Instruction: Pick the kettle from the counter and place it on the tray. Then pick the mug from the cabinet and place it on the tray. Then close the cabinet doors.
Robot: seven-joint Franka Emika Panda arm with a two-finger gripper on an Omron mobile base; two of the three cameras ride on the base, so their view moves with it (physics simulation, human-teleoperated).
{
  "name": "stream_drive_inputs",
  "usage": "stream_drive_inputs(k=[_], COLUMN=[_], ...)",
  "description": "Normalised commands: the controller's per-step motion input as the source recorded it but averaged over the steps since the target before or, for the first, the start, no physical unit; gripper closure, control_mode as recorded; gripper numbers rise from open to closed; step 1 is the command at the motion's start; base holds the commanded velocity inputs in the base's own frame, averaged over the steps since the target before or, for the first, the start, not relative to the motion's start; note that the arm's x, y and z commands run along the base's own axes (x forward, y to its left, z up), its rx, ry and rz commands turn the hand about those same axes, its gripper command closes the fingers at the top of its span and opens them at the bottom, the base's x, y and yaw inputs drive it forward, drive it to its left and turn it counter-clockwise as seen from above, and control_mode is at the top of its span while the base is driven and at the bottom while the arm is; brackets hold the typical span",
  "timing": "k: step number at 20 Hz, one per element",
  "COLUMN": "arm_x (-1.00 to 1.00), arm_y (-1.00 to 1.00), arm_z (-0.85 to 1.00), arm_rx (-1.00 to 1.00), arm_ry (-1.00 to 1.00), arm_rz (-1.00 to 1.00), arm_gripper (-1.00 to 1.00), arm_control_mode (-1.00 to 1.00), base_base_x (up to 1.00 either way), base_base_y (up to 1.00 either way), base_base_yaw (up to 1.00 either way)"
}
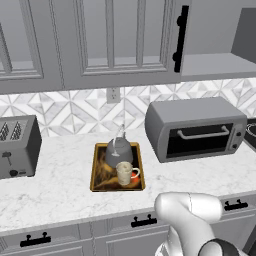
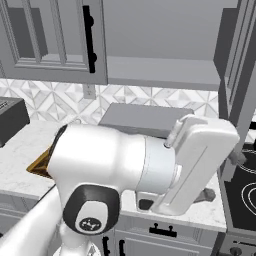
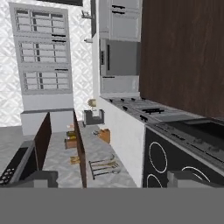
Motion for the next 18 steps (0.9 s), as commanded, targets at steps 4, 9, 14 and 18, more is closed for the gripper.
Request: stream_drive_inputs(k=[4, 9, 14, 18], arm_x=[-0.09, 0.00, 0.09, 0.27], arm_y=[-0.53, -0.51, -0.39, -0.35], arm_z=[0.08, 0.03, 0.00, 0.00], arm_rx=[-0.03, -0.04, -0.02, 0.00], arm_ry=[-0.02, 0.00, 0.13, 0.15], arm_rz=[-0.12, -0.04, 0.00, 0.00], arm_gripper=[-1.00, -1.00, -1.00, -1.00], arm_control_mode=[-1.00, -1.00, -1.00, -1.00], base_base_x=[0.00, 0.00, 0.00, 0.00], base_base_y=[0.00, 0.00, 0.00, 0.00], base_base_yaw=[0.00, 0.00, 0.00, 0.00])
